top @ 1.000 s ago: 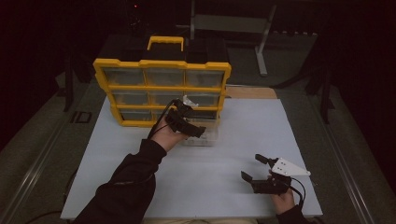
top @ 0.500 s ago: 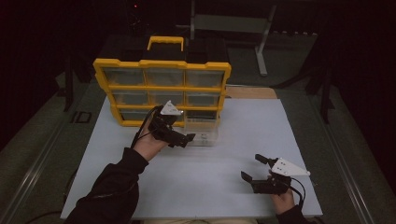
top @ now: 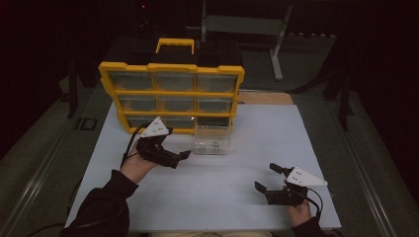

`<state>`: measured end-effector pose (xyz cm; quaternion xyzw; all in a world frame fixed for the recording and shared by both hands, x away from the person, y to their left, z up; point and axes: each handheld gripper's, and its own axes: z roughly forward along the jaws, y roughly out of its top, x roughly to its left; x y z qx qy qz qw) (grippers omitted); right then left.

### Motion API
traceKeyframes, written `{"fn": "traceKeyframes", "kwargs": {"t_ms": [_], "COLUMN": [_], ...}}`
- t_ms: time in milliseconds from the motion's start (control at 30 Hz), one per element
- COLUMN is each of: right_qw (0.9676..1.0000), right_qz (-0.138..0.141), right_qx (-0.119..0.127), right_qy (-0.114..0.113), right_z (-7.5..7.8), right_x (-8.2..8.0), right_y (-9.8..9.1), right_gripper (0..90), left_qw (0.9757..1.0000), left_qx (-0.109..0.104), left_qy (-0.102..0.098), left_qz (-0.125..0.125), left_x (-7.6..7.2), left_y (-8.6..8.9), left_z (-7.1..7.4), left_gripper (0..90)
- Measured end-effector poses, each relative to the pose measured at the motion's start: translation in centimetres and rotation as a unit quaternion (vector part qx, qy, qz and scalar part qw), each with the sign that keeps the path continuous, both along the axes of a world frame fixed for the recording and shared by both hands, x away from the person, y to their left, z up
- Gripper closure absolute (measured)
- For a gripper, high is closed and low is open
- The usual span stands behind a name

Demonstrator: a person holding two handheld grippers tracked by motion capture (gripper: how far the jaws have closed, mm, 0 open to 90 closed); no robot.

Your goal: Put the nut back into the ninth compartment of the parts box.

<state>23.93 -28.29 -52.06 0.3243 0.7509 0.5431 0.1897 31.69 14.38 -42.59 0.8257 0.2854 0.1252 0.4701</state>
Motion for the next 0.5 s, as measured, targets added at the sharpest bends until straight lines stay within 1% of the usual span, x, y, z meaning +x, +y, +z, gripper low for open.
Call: {"fn": "traceKeyframes", "kwargs": {"t_ms": [33,100,200,300,400,500], "right_qw": [1.0,1.0,1.0,1.0,1.0,1.0], "right_qz": [0.0,0.0,-0.001,-0.001,0.0,0.0], "right_qx": [-0.001,-0.001,0.0,-0.001,-0.001,-0.001], "right_qy": [-0.001,0.0,0.001,0.001,0.0,0.001], "right_z": [0.0,0.0,0.0,0.0,0.0,0.0], "right_x": [0.0,0.0,0.0,0.0,0.0,0.0], "right_y": [0.0,0.0,0.0,0.0,0.0,0.0], "right_gripper": [10.7,10.8,10.7,10.8,10.8,10.8], "left_qw": [1.0,1.0,0.9999,0.9999,0.9997,0.9996], "left_qx": [0.003,-0.003,-0.004,-0.009,-0.018,-0.021], "left_qy": [-0.005,-0.007,-0.009,-0.009,-0.011,-0.015], "left_qz": [0.0,-0.002,-0.004,0.0,0.008,0.01], "left_x": [-0.2,-0.7,-1.4,-2.0,-2.6,-3.3], "left_y": [0.3,0.8,1.4,2.1,2.8,3.4], "left_z": [0.0,-0.1,-0.3,-0.5,-0.7,-0.9], "left_gripper": [0.0,0.0,0.0,0.0,0.0,0.0]}}
